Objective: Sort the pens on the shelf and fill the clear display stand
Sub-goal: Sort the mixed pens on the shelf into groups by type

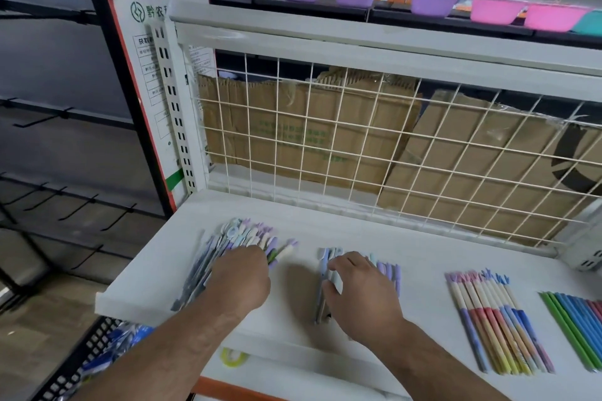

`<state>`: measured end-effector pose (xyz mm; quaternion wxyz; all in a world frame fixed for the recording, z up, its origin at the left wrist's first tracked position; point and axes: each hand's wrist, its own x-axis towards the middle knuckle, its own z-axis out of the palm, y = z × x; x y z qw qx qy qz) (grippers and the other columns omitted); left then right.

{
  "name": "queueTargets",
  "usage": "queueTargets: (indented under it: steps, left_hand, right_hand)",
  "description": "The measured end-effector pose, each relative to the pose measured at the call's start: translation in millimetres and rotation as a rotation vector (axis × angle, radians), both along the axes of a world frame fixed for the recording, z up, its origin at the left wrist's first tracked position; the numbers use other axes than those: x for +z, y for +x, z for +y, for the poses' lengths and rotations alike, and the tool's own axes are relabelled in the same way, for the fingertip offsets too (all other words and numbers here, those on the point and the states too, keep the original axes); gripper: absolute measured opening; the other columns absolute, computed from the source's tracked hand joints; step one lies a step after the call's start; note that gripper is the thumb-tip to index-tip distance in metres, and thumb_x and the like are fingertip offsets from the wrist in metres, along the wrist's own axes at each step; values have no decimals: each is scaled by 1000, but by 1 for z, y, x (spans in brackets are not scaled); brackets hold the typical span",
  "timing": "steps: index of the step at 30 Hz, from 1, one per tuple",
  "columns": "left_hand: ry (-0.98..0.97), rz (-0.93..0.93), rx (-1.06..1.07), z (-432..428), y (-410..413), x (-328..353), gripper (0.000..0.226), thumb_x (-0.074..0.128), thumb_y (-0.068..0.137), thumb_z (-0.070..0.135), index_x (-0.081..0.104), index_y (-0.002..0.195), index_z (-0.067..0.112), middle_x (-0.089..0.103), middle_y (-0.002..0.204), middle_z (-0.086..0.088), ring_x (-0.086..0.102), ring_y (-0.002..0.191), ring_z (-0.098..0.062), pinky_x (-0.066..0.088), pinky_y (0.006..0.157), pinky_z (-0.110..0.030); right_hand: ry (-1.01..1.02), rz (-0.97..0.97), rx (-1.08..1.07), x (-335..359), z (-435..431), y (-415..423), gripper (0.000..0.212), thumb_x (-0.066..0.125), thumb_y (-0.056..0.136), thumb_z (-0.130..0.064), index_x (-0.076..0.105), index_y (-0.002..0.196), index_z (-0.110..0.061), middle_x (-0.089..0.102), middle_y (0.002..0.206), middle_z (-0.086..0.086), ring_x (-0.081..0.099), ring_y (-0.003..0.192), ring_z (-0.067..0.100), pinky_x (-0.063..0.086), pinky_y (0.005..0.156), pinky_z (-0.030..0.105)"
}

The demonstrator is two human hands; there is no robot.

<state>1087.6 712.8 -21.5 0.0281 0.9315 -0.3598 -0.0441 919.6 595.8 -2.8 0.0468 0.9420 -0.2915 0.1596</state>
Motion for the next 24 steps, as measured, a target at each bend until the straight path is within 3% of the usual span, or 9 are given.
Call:
queueTargets:
  steps: [3,5,8,10,12,15,18,21,24]
  left_hand:
    - [72,36,5,-4,1,4,11,51,95,26,57,92,17,70,101,-2,67,96,-21,40,72,-26]
    - [82,41,4,-7,3,3,12,53,93,27,56,93,15,70,97,-3,68,91,-21,40,65,-26]
    - [103,14,-10,-13,4,1,23,54,93,29,55,108,12,69,103,-2,68,97,-22,39,68,-26]
    - [116,14,-26,-16,5,-1,27,55,93,27,56,113,9,69,104,-3,68,97,-22,39,67,-26]
    - [128,35,-49,-19,7,-3,31,53,94,25,58,121,11,68,106,-2,67,99,-22,40,68,-25]
    - [184,51,-66,-23,9,-8,37,47,94,25,58,129,18,67,108,2,65,102,-20,40,71,-26]
    - [223,37,-66,-25,7,-12,37,42,95,27,59,128,24,67,107,7,64,103,-17,34,76,-26]
    - [218,34,-61,-26,5,-14,32,40,99,26,56,127,27,66,98,5,63,89,-12,35,77,-28]
    - [238,52,-18,-28,4,-15,35,42,99,23,53,133,20,67,116,1,65,106,-18,44,84,-30]
  right_hand:
    - [-1,-29,-35,-4,3,2,26,86,52,-46,65,66,-45,59,68,-21,24,57,7,30,53,15]
    - [33,-41,-50,-13,3,0,18,82,63,-45,67,72,-43,62,75,-21,44,57,5,50,60,24]
    - [156,-62,-51,-12,2,-2,7,71,79,-40,71,85,-37,66,89,-16,67,81,12,57,77,38]
    - [156,-24,-74,-10,3,-3,15,80,69,-41,71,79,-36,65,82,-16,67,72,13,59,67,37]
    - [194,-57,-72,-11,4,-5,18,85,67,-34,71,78,-32,65,79,-14,66,66,15,59,63,38]
    - [268,-130,-47,-15,3,-9,11,73,81,-29,73,92,-29,67,92,-12,62,73,18,58,79,45]
    - [305,-122,-47,-18,0,-12,14,67,86,-29,73,99,-28,69,101,-10,68,93,25,54,90,47]
    - [347,-83,-59,-20,-5,-15,21,58,91,-31,71,107,-26,67,111,-8,63,112,25,33,115,45]
    - [400,-77,-54,-19,-10,-22,27,54,93,-31,69,115,-25,65,115,-7,57,123,22,15,124,39]
